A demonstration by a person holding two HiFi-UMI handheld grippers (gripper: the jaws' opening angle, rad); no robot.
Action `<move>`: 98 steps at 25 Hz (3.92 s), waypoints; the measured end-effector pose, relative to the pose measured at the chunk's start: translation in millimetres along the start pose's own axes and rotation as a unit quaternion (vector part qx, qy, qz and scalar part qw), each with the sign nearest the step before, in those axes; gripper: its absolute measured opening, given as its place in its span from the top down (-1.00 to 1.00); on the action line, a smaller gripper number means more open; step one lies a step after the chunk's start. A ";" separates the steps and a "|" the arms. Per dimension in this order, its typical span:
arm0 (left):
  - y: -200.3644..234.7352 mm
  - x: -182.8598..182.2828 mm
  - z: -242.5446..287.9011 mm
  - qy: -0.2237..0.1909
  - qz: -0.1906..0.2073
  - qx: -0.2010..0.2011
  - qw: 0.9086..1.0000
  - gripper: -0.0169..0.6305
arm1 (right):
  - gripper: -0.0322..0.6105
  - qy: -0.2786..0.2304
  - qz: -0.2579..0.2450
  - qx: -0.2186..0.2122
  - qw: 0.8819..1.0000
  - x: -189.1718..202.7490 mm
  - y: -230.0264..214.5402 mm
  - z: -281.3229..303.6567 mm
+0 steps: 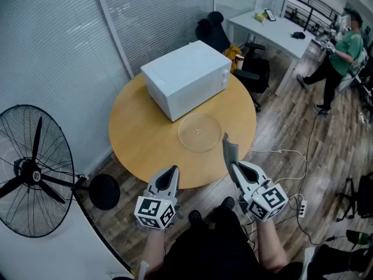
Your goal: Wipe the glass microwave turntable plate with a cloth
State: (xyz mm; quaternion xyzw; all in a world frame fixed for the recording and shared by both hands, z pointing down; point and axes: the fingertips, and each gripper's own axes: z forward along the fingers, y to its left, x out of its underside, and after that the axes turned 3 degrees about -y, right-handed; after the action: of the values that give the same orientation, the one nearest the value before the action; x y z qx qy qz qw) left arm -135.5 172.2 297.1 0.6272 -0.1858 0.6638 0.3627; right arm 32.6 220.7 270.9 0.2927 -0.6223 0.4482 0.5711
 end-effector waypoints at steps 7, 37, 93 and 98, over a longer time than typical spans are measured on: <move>5.5 -5.9 2.6 -0.002 0.000 0.000 1.000 0.96 | 0.85 -0.002 -0.008 -0.006 1.000 -1.9 8.7 7.8; 69.3 10.9 100.9 0.046 -0.034 -0.076 0.995 0.96 | 0.84 0.033 0.053 -0.077 0.995 17.8 -92.1 129.1; 164.5 275.9 205.5 0.141 -0.430 -0.170 0.875 0.59 | 0.83 0.256 0.107 -0.211 0.937 195.8 -116.0 233.7; 163.8 279.1 211.0 0.141 -0.458 -0.162 0.863 0.59 | 0.83 0.264 0.117 -0.217 0.932 204.3 -111.7 236.9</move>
State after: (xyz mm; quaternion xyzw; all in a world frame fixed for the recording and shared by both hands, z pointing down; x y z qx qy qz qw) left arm -91.5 -15.9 631.6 0.4741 0.0708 0.4643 0.7448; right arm -11.8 -8.2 507.6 -0.0420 -0.5606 0.4270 0.7083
